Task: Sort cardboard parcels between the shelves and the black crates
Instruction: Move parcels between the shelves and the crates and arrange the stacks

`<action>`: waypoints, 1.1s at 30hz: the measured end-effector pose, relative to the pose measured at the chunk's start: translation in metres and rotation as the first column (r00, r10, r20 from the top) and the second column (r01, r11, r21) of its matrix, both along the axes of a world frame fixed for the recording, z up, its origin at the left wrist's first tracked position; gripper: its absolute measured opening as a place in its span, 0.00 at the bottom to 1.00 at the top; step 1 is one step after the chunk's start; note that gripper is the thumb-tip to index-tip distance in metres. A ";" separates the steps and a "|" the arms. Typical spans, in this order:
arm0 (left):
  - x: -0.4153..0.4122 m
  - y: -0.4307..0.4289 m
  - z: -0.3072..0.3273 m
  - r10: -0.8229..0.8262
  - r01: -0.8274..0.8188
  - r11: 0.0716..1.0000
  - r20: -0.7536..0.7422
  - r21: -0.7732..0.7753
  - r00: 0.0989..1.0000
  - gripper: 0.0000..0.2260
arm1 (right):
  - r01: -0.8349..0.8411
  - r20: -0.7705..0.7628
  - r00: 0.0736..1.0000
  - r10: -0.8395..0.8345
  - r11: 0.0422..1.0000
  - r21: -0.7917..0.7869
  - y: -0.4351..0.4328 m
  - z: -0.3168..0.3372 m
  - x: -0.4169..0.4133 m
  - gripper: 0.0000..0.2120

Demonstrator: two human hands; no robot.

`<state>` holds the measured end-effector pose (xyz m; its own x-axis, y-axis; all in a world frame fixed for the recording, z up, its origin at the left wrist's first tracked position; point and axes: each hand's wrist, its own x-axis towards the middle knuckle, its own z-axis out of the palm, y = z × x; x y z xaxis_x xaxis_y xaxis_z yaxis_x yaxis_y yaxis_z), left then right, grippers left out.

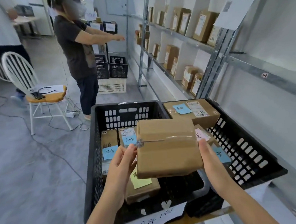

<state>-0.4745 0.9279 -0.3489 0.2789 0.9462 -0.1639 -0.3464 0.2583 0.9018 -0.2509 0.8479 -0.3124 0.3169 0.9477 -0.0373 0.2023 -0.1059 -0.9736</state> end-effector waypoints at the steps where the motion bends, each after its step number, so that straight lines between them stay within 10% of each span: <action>1: -0.002 0.001 0.000 0.012 -0.012 1.000 -0.020 0.009 1.000 0.23 | 0.011 0.013 1.000 -0.011 1.000 -0.008 0.003 0.000 0.001 0.29; 12: -0.029 0.010 0.000 0.091 -0.067 0.989 -0.175 0.134 0.980 0.18 | -0.051 0.193 0.979 0.065 0.996 -0.076 0.019 -0.020 -0.003 0.21; 23: -0.037 0.012 -0.009 0.145 -0.140 0.989 -0.188 0.037 0.972 0.22 | -0.208 0.084 0.974 0.210 0.978 -0.031 0.029 -0.016 -0.018 0.43; 33: -0.046 0.026 -0.010 0.144 -0.126 0.988 -0.239 0.091 0.960 0.15 | -0.143 0.150 0.978 0.146 0.989 -0.032 0.051 -0.004 -0.029 0.30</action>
